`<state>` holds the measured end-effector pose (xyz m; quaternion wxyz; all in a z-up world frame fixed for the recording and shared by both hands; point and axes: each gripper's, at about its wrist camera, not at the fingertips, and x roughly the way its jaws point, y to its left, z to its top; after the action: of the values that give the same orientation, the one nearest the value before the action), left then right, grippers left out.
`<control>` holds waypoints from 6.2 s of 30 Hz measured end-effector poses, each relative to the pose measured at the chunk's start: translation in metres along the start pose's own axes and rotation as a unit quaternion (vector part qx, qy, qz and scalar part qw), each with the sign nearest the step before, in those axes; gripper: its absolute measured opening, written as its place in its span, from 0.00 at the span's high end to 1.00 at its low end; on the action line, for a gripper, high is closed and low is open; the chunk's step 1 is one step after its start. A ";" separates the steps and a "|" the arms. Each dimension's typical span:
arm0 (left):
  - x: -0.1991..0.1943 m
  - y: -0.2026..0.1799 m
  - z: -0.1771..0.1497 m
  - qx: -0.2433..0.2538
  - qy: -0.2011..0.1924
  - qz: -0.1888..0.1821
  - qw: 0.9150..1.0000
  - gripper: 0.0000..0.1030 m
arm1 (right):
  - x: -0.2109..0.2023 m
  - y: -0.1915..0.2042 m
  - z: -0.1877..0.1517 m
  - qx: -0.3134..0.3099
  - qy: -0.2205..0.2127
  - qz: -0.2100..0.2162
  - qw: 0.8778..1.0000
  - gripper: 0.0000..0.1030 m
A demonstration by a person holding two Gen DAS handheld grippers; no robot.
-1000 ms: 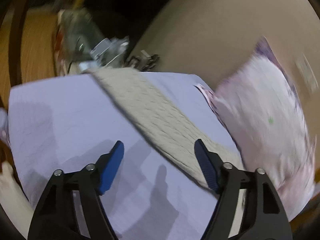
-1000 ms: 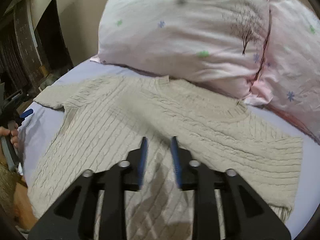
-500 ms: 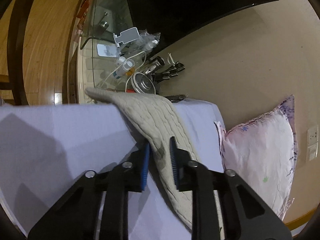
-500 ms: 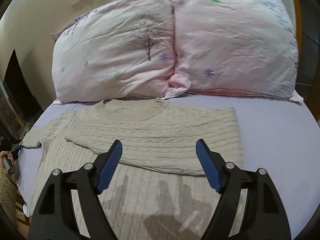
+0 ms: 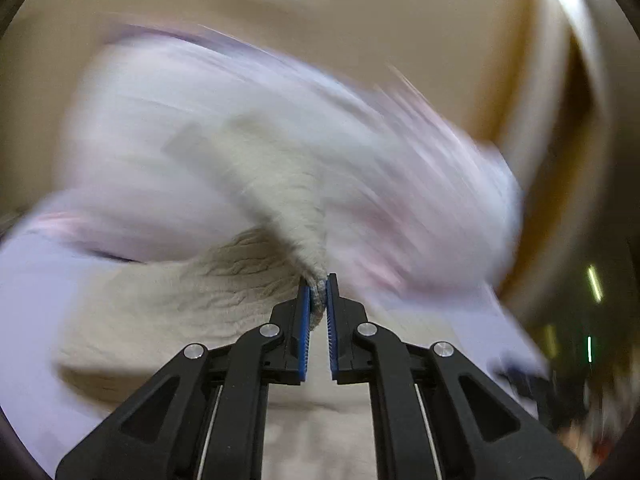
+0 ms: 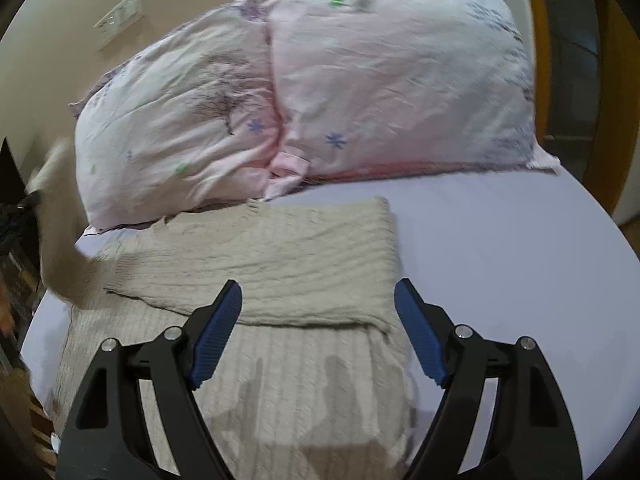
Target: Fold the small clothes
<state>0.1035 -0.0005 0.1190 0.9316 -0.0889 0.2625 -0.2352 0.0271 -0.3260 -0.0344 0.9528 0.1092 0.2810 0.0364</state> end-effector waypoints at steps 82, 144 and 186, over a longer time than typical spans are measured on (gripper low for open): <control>0.010 0.170 -0.085 -0.265 0.108 0.065 0.956 0.56 | 0.106 -0.052 0.065 0.187 -0.050 0.200 0.961 0.11; 0.082 0.046 -0.065 -0.109 0.117 0.019 0.987 0.39 | 0.126 -0.001 0.063 0.084 0.135 0.260 0.952 0.45; 0.042 -0.012 -0.144 0.020 0.184 0.225 0.957 0.01 | 0.043 0.089 -0.061 -0.109 0.119 -0.041 0.986 0.02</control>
<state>0.0535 -0.0376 -0.0177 0.8977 0.0357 0.4377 -0.0365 0.0298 -0.2226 -0.0866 0.9195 -0.0122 0.3909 0.0405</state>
